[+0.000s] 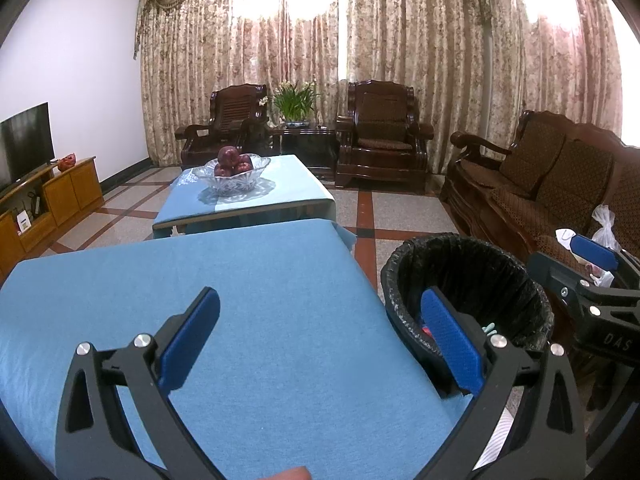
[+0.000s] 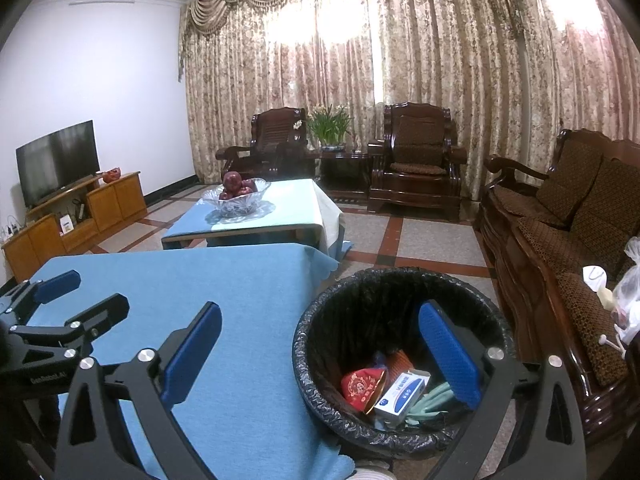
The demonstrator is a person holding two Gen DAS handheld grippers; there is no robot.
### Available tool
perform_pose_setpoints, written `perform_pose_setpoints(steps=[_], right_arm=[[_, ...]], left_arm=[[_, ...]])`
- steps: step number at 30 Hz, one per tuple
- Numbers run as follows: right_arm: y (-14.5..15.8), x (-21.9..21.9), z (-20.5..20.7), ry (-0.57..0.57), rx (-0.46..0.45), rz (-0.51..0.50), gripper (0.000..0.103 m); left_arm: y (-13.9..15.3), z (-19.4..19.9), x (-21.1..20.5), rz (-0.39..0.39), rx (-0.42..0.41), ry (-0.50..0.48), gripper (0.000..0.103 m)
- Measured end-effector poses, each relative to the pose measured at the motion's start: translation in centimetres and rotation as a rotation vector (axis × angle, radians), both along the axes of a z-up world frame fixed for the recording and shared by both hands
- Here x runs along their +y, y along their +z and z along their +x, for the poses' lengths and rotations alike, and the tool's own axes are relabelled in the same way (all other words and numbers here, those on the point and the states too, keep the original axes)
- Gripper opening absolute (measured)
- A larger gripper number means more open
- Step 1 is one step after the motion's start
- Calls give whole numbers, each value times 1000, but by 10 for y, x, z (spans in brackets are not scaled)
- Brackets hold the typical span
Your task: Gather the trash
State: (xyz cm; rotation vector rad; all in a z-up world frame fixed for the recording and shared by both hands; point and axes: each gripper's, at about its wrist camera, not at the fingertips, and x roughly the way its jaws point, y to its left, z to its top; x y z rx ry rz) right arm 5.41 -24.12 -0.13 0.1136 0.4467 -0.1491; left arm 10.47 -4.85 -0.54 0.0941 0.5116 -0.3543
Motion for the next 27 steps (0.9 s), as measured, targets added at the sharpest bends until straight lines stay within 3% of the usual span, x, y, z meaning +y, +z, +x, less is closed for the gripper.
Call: perform_pose_setpoints(steps=[27], right_arm=[[-1,-1,0,1,5,-1,97]], left_arm=[[1,1,0,1,4,1,98]])
